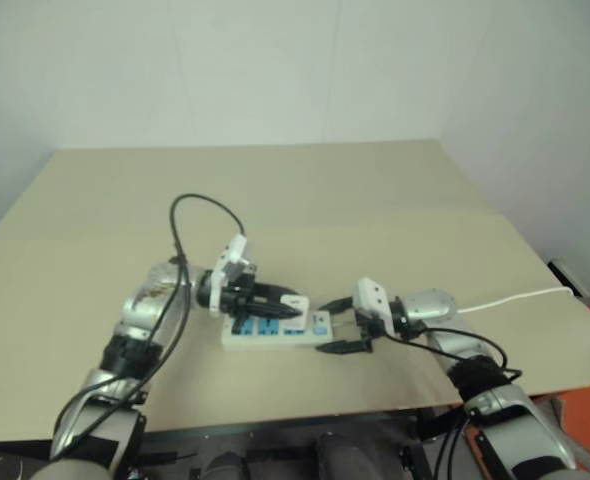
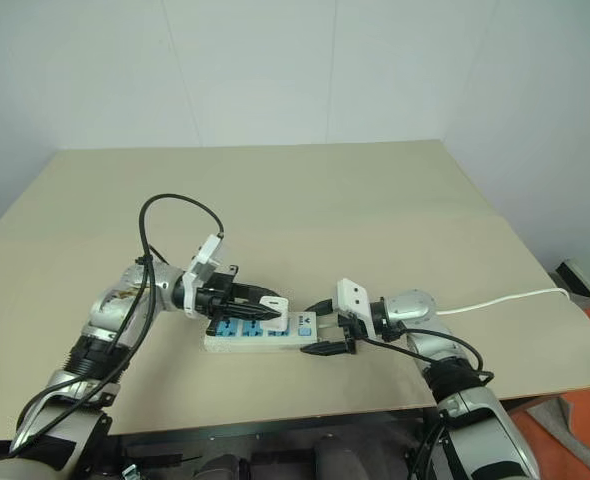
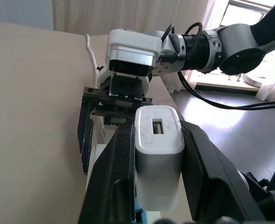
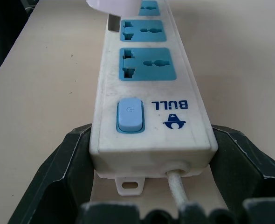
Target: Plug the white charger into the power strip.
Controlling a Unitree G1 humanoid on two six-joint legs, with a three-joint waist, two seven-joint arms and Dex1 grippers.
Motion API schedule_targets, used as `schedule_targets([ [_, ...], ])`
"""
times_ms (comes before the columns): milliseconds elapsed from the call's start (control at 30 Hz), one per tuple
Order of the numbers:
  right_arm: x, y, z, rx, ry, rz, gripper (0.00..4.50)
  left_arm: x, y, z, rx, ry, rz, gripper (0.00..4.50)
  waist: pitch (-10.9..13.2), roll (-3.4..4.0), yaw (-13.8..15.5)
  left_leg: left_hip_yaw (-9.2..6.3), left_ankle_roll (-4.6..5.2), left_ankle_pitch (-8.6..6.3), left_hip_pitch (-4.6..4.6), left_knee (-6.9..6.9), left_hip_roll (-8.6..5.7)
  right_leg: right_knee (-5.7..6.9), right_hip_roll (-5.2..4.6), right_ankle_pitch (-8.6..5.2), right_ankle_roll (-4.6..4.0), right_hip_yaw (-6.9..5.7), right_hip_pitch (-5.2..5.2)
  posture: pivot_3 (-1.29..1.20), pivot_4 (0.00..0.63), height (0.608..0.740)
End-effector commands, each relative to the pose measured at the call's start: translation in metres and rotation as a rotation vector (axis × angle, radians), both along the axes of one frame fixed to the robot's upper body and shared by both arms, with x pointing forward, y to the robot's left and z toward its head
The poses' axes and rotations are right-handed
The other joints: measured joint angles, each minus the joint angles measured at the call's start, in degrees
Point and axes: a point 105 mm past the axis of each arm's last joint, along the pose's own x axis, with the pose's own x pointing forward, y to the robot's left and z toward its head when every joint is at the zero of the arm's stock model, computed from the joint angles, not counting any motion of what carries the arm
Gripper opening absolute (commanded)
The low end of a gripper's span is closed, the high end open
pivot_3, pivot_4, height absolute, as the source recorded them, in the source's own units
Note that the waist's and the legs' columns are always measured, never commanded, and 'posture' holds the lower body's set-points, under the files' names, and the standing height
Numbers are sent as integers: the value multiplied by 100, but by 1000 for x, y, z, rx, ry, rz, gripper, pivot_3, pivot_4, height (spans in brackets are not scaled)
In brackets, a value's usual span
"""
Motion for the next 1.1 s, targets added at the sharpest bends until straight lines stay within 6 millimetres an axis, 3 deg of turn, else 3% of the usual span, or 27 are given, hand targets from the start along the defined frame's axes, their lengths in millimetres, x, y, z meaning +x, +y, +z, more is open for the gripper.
schedule_targets([
  [33, -4, -2, -18, -59, 43, -17, 3385, 0, 0, 0, -7, -25, -12, 1003, 0, 0, 0, 0, 0, 0, 0, -1, 0, -1, 0, 0, 0, 0, 0, 0, 150, 740],
  [1000, -7, -1, -20, -59, 37, -28, 3385, 10, -6, -30, 43, -52, -19, 1003, -2, -3, -6, 0, 0, 0, 4, -38, 0, -33, 1, -2, -4, 2, 1, 0, 150, 740],
  [1100, -8, 0, -20, -54, 33, -23, 3385, 8, -2, -40, 41, -51, 2, 1003, -3, -3, -6, 0, 0, 0, 5, -39, 0, -33, 0, -3, -4, 2, 1, 0, 150, 740],
])
